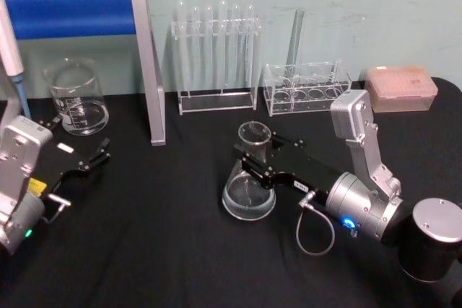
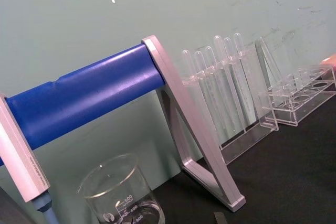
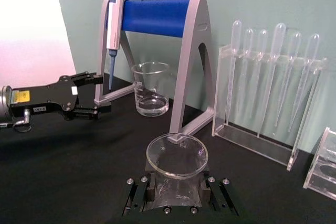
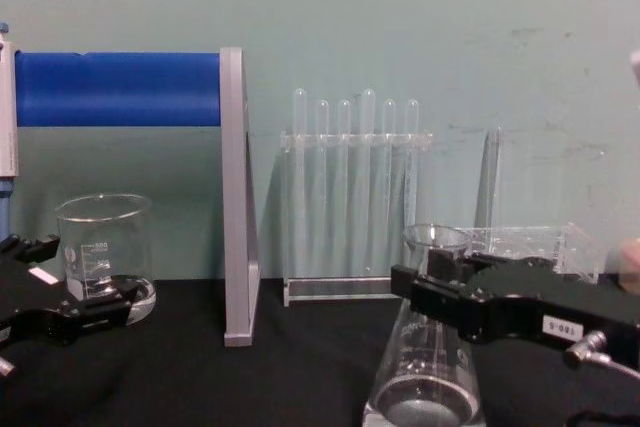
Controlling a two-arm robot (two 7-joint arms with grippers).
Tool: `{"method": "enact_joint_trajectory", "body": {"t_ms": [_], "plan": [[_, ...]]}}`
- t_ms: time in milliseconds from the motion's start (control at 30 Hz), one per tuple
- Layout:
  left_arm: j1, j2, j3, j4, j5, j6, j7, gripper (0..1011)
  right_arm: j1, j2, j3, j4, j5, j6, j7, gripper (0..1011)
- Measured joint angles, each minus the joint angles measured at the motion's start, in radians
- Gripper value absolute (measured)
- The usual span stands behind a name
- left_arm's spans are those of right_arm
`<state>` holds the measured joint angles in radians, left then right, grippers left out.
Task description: Grasp the erlenmeyer flask with one hand, shake it three times, then place it back.
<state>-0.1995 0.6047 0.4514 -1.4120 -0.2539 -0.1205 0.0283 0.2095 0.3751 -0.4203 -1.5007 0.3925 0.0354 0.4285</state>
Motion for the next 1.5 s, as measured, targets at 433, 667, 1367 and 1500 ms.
{"method": "enact_joint_trajectory", "body": {"t_ms": [433, 667, 1367, 1500], "plan": [[0.0, 0.0, 0.0, 0.0, 0.0, 0.0, 0.0, 1001, -0.001, -0.008, -0.004, 0.02, 0.002, 0.01, 0.001, 449], [0.0, 0.0, 0.0, 0.0, 0.0, 0.0, 0.0, 1001, -0.002, -0.006, -0.007, 0.02, 0.002, 0.016, 0.003, 449], [0.0, 0.0, 0.0, 0.0, 0.0, 0.0, 0.0, 1001, 0.001, -0.002, -0.017, 0.019, -0.009, 0.025, 0.003, 449], [0.0, 0.0, 0.0, 0.0, 0.0, 0.0, 0.0, 1001, 0.001, -0.002, -0.016, 0.019, -0.009, 0.025, 0.003, 449]]}}
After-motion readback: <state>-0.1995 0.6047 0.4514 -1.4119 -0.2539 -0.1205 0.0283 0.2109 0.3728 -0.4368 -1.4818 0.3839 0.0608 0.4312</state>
